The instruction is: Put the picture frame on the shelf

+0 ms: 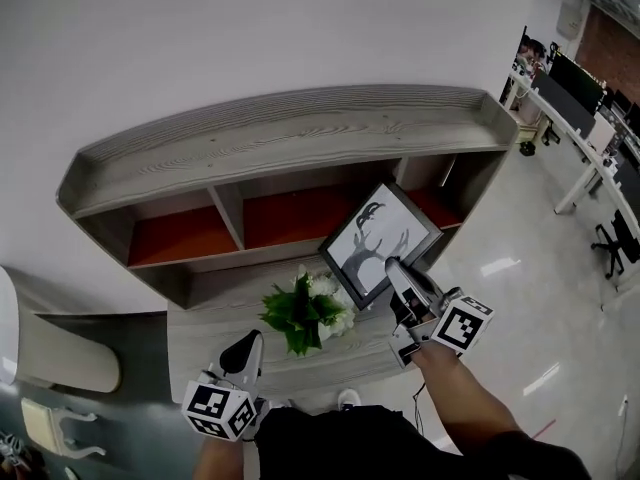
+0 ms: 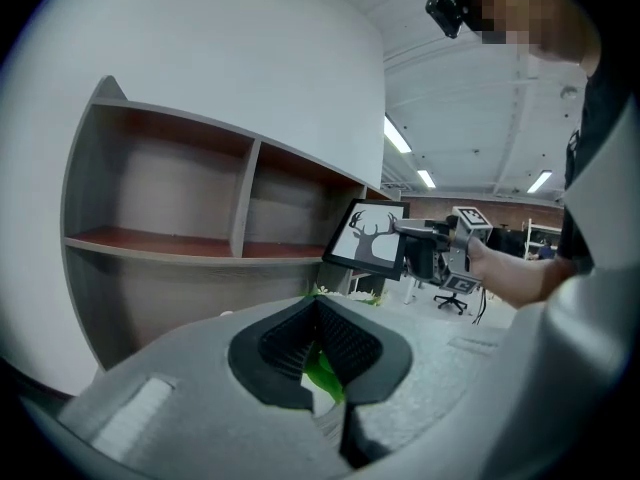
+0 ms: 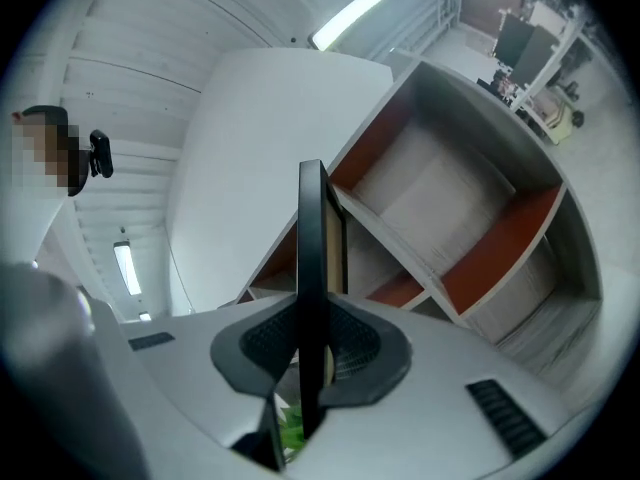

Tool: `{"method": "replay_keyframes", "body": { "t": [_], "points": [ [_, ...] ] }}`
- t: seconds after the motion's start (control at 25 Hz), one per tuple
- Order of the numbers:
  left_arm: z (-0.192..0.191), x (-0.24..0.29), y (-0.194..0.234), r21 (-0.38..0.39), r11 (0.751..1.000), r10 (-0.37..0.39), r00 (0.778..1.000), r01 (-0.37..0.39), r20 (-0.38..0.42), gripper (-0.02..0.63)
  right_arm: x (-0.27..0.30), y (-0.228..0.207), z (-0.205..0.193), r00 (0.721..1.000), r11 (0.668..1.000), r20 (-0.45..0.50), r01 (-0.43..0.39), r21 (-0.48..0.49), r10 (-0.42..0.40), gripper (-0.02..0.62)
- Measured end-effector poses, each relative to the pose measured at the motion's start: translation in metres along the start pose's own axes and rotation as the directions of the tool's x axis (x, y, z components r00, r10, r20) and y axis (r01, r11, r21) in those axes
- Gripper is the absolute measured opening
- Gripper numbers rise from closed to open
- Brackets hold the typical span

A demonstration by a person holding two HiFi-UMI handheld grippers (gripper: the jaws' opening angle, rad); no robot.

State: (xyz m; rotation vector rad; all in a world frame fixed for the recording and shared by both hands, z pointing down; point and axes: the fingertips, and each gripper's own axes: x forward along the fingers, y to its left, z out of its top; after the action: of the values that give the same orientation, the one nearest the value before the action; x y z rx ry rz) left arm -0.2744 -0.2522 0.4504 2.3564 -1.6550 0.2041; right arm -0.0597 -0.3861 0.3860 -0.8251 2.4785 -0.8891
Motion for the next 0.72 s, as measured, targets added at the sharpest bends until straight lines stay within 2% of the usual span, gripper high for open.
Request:
{"method": "replay_keyframes", "body": {
  "t": [0.12,0.36,0.56,0.72],
  "points": [
    [0.01,0.007,0.012,0.011,0.998,-0.056,0.998,0.056,-0.007,0.009,0.012,0.002,0.006,0.997,0.995,0.021,0.069,-0.077,-0.068,0.066],
    [0.017,0.019,0.029,0.018,0.99,-0.142,0.99,0.142,0.006,0.009,0.037,0.004,0.02,0.98,0.951,0.061,0.197,-0.239,-0.188,0.066],
    [0.003,0.024,0.042,-0.002,0.983,-0.183,0.983,0.183,-0.024,0.009,0.054,0.0,0.028,0.966,0.92,0.087,0.26,-0.294,-0.245,0.066],
    [0.009,0.025,0.047,0.004,0.978,-0.211,0.977,0.211,-0.016,0.009,0.065,-0.008,0.031,0.954,0.898,0.093,0.3,-0.322,-0.285,0.066]
  ]
}}
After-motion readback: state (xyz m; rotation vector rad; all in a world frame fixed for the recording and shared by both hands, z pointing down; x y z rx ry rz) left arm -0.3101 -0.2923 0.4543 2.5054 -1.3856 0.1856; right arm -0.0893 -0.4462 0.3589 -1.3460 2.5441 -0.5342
